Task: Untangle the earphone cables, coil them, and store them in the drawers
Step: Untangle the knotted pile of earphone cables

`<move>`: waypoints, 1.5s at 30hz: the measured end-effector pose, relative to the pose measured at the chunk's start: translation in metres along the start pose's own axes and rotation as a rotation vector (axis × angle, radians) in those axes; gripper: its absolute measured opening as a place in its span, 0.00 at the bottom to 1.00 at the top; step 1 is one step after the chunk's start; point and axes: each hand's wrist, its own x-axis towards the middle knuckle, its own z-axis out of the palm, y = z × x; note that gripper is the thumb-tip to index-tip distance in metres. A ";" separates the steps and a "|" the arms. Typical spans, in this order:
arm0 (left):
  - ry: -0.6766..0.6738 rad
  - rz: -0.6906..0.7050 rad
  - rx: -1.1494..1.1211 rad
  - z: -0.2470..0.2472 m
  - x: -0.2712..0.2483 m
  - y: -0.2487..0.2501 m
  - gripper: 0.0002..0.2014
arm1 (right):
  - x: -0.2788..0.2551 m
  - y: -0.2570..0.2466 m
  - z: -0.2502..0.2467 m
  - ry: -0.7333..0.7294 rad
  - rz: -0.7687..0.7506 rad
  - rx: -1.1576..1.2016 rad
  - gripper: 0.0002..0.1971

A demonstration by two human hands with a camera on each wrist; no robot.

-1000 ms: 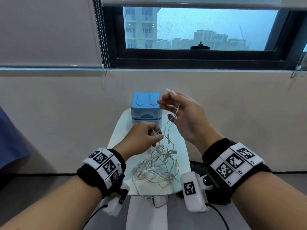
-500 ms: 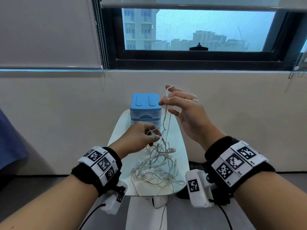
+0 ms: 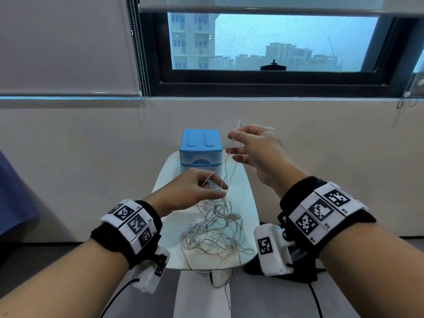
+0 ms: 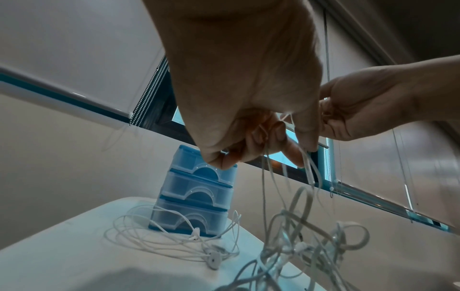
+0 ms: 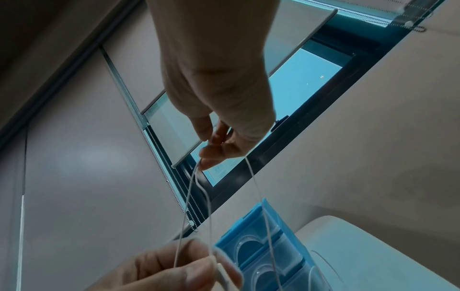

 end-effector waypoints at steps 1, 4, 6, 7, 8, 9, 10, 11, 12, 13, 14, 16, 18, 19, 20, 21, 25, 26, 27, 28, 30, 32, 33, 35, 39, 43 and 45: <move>0.000 0.003 -0.008 0.001 -0.001 0.000 0.05 | 0.001 -0.001 0.000 0.030 0.020 0.018 0.10; 0.022 0.004 -0.021 0.001 -0.002 -0.001 0.07 | 0.004 -0.003 -0.003 0.077 0.046 0.046 0.11; 0.014 0.000 -0.031 -0.001 -0.002 -0.002 0.06 | 0.004 -0.002 -0.005 0.091 0.044 0.037 0.11; 0.007 -0.004 -0.033 -0.001 -0.002 -0.003 0.04 | 0.004 -0.002 -0.006 0.095 0.041 0.036 0.11; 0.003 -0.009 -0.029 -0.002 -0.002 -0.003 0.03 | 0.004 -0.003 -0.006 0.101 0.040 0.038 0.11; -0.001 -0.014 -0.024 -0.002 -0.002 -0.004 0.03 | 0.003 -0.003 -0.007 0.106 0.040 0.041 0.12; -0.005 -0.020 -0.018 -0.002 -0.002 -0.004 0.03 | 0.002 -0.003 -0.008 0.109 0.036 0.043 0.12; -0.009 -0.022 -0.017 -0.003 -0.002 -0.004 0.04 | 0.002 -0.004 -0.008 0.108 0.029 0.047 0.13; -0.012 -0.021 -0.016 -0.004 -0.002 -0.004 0.04 | 0.001 -0.004 -0.008 0.101 0.018 0.048 0.13; -0.013 -0.023 -0.012 -0.004 -0.002 -0.003 0.04 | 0.001 -0.005 -0.009 0.091 0.006 0.040 0.12; -0.011 -0.023 -0.007 -0.005 -0.001 -0.003 0.03 | 0.001 -0.007 -0.008 0.078 -0.007 0.023 0.12; 0.012 -0.007 -0.008 -0.008 0.001 0.000 0.04 | -0.001 -0.011 -0.005 0.021 -0.045 -0.025 0.09; 0.050 0.009 -0.044 -0.010 0.005 0.005 0.06 | -0.004 -0.015 0.001 -0.059 -0.098 -0.073 0.04; 0.060 0.025 -0.063 -0.012 0.006 0.008 0.07 | -0.005 -0.017 0.004 -0.089 -0.128 -0.101 0.03; 0.064 0.040 -0.082 -0.013 0.008 0.013 0.10 | -0.006 -0.018 0.007 -0.111 -0.156 -0.128 0.07; 0.061 0.055 -0.110 -0.013 0.010 0.017 0.15 | -0.006 -0.020 0.009 -0.134 -0.178 -0.141 0.11; 0.104 0.064 -0.256 -0.013 0.016 0.026 0.25 | -0.007 -0.026 0.015 -0.254 -0.201 -0.097 0.19; 0.141 0.051 -0.274 -0.014 0.016 0.027 0.24 | -0.007 -0.027 0.015 -0.291 -0.215 -0.110 0.20; 0.159 0.043 -0.297 -0.015 0.016 0.028 0.24 | -0.008 -0.026 0.014 -0.331 -0.230 -0.128 0.20; 0.148 0.039 -0.325 -0.016 0.016 0.028 0.25 | -0.008 -0.025 0.013 -0.369 -0.246 -0.149 0.20; 0.077 0.044 -0.365 -0.017 0.015 0.029 0.21 | -0.009 -0.022 0.011 -0.424 -0.265 -0.184 0.19; 0.034 0.057 -0.334 -0.016 0.014 0.028 0.10 | -0.009 -0.020 0.009 -0.452 -0.270 -0.201 0.19; 0.036 0.062 -0.312 -0.016 0.014 0.027 0.06 | -0.009 -0.020 0.008 -0.466 -0.272 -0.206 0.18; 0.079 0.080 -0.281 -0.014 0.016 0.027 0.10 | -0.010 -0.019 0.006 -0.501 -0.286 -0.236 0.17; 0.288 0.178 -0.258 -0.018 0.021 0.034 0.14 | -0.002 -0.010 0.003 -0.343 -0.269 -0.213 0.09; 0.412 0.315 -0.220 -0.029 0.024 0.045 0.08 | 0.011 0.014 -0.009 -0.320 -0.134 -0.363 0.09; 0.395 0.352 -0.186 -0.034 0.023 0.050 0.06 | 0.008 0.026 -0.011 -0.524 -0.065 -0.479 0.11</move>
